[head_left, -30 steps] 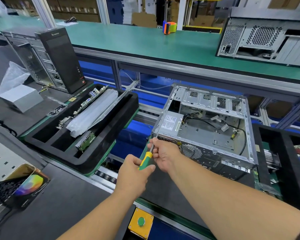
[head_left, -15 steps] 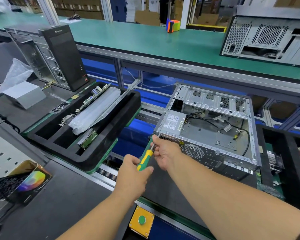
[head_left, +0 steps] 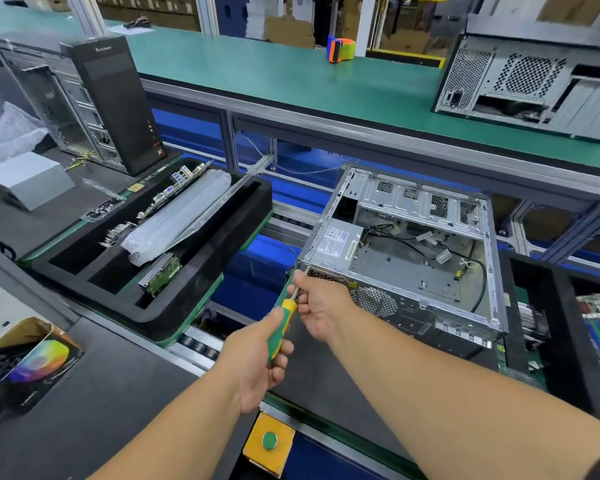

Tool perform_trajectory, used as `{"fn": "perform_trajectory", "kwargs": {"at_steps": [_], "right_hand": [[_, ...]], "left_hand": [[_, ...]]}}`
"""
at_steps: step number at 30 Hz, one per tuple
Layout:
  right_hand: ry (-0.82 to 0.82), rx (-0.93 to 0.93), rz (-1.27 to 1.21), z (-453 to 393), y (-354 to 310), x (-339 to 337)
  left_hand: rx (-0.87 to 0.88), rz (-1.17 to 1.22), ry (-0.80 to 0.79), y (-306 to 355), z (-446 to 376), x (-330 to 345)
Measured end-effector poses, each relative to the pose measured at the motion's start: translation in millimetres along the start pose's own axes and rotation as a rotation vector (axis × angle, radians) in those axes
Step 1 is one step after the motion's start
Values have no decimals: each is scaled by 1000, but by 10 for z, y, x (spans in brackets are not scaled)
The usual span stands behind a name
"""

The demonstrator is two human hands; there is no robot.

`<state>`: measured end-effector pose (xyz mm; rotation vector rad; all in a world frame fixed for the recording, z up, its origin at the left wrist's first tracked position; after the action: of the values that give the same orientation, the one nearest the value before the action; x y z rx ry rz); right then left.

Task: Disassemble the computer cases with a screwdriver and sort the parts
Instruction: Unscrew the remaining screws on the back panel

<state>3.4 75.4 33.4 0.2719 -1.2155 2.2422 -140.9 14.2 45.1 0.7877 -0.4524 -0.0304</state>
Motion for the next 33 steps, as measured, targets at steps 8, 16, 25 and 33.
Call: {"fn": "perform_trajectory", "kwargs": {"at_steps": [8, 16, 25, 33], "right_hand": [[66, -44, 52, -21, 29, -28], [-22, -21, 9, -12, -36, -60], [54, -35, -23, -49, 6, 0], [-85, -20, -19, -32, -26, -69]], "left_hand": [[4, -32, 25, -12, -34, 29], [-178, 61, -112, -5, -27, 68], [18, -195, -33, 39, -61, 27], [-96, -41, -77, 82, -11, 55]]}}
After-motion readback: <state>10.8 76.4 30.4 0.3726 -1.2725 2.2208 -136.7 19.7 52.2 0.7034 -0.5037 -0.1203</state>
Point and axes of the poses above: each hand's wrist, its own z-axis away from the middle knuckle, its own x-axis out of the palm, y = z × x, the point moved 4 cm from there along -z, towards the middle knuckle, and after that the axes turned 11 degrees about -y, right-handed, at the moved point
